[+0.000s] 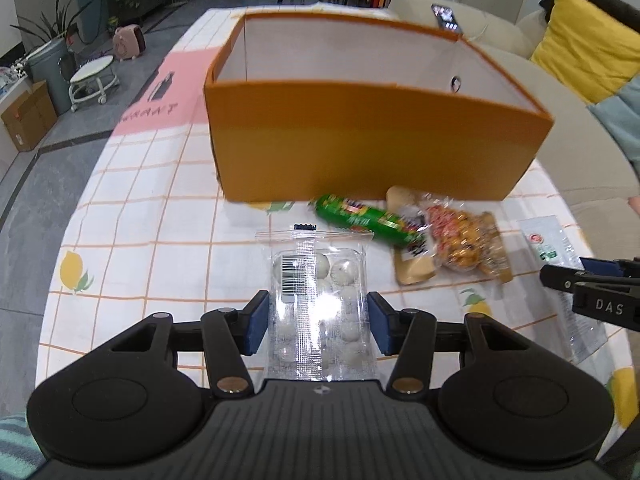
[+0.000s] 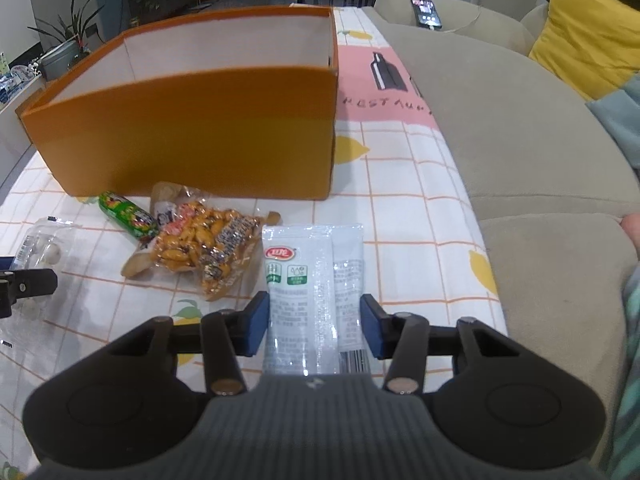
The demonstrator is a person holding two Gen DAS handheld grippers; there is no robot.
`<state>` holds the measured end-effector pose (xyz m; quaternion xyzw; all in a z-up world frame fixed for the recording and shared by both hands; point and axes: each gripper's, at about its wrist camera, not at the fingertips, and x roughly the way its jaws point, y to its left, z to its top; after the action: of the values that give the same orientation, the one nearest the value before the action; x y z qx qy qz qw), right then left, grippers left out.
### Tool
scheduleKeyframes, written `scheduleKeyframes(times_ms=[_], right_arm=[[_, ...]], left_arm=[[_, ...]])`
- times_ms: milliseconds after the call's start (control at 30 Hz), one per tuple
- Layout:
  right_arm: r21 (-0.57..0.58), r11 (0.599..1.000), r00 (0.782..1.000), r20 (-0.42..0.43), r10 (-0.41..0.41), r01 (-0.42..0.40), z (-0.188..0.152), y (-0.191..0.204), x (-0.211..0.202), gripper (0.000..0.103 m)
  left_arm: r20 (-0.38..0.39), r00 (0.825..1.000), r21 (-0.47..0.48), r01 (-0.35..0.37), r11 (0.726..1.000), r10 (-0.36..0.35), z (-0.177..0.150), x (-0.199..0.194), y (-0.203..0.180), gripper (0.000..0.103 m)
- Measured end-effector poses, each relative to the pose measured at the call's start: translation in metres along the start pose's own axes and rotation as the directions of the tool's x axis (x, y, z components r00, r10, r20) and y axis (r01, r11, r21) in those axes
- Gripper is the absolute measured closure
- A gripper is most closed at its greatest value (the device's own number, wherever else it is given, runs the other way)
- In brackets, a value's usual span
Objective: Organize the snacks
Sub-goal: 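Lift both packs and carry them over the orange box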
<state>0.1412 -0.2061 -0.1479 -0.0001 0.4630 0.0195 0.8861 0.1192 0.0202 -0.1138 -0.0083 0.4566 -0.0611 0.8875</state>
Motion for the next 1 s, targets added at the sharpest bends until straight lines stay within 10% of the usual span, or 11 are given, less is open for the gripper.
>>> scheduleKeyframes(times_ms=[500, 1000], right_arm=[[-0.005, 0.996, 0.985, 0.146, 0.088, -0.089, 0.022, 0.004, -0.07, 0.057], [-0.192, 0.96, 0.955, 0.178, 0.239, -0.205, 0.143, 0.015, -0.063, 0.057]], left_arm=[[0.123, 0.99, -0.005, 0.074, 0.997, -0.073, 0.035, -0.052, -0.011, 0.044], [0.144, 0.976, 0.061, 0.153, 0.986, -0.161, 0.157, -0.046, -0.004, 0.044]])
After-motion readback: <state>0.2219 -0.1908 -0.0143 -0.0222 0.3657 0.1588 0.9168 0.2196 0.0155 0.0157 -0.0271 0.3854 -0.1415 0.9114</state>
